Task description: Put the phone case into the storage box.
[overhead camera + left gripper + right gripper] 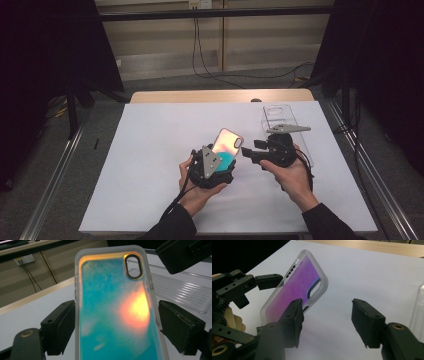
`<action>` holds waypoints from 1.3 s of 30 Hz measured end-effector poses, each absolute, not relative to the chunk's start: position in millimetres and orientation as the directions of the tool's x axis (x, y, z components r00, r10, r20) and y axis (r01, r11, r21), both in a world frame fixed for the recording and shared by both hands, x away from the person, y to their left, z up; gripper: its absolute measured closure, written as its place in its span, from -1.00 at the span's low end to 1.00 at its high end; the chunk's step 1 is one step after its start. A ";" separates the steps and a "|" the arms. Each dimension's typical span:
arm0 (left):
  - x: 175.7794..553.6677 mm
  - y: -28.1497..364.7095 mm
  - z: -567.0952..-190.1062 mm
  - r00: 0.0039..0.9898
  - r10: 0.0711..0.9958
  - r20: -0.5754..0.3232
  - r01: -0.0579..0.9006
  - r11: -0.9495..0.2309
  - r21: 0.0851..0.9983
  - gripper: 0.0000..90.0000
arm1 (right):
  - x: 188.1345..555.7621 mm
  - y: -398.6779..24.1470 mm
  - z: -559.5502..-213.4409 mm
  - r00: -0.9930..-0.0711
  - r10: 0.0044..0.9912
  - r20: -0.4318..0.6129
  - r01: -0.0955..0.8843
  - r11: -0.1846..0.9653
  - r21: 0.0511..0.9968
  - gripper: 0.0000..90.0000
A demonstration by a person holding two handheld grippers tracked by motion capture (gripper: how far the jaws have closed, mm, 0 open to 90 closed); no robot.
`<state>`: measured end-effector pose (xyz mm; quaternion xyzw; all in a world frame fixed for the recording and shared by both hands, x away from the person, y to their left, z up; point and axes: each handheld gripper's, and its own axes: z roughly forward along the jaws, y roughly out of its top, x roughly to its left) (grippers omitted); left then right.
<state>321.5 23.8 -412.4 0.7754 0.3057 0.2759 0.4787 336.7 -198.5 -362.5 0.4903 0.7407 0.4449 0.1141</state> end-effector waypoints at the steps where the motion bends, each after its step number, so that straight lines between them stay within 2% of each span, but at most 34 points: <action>1: 321.5 23.7 -412.5 0.660 0.739 0.137 0.208 -0.354 0.912 -0.62 | 337.7 -198.1 -362.2 -0.494 0.826 0.271 0.628 0.124 0.769 -0.01; 4: 322.6 23.7 -412.4 0.663 0.737 0.133 0.213 -0.355 0.910 -0.62 | 340.4 -195.7 -361.0 -0.491 0.824 0.283 0.640 0.121 0.759 0.03; 6: 323.5 23.7 -412.7 0.663 0.737 0.133 0.215 -0.357 0.909 -0.62 | 341.9 -193.5 -360.8 -0.497 0.819 0.287 0.643 0.125 0.756 0.18; 10: 322.8 22.7 -413.2 0.664 0.735 0.139 0.212 -0.363 0.907 -0.62 | 344.3 -189.2 -362.6 -0.496 0.819 0.289 0.648 0.128 0.751 0.19; 20: 322.7 19.5 -414.1 0.667 0.731 0.144 0.207 -0.368 0.907 -0.62 | 350.3 -186.9 -363.6 -0.446 0.821 0.357 0.701 0.073 0.710 0.43; 39: 321.3 14.0 -419.1 0.667 0.725 0.171 0.196 -0.392 0.899 -0.62 | 354.4 -182.6 -371.3 -0.399 0.823 0.404 0.748 0.037 0.663 0.59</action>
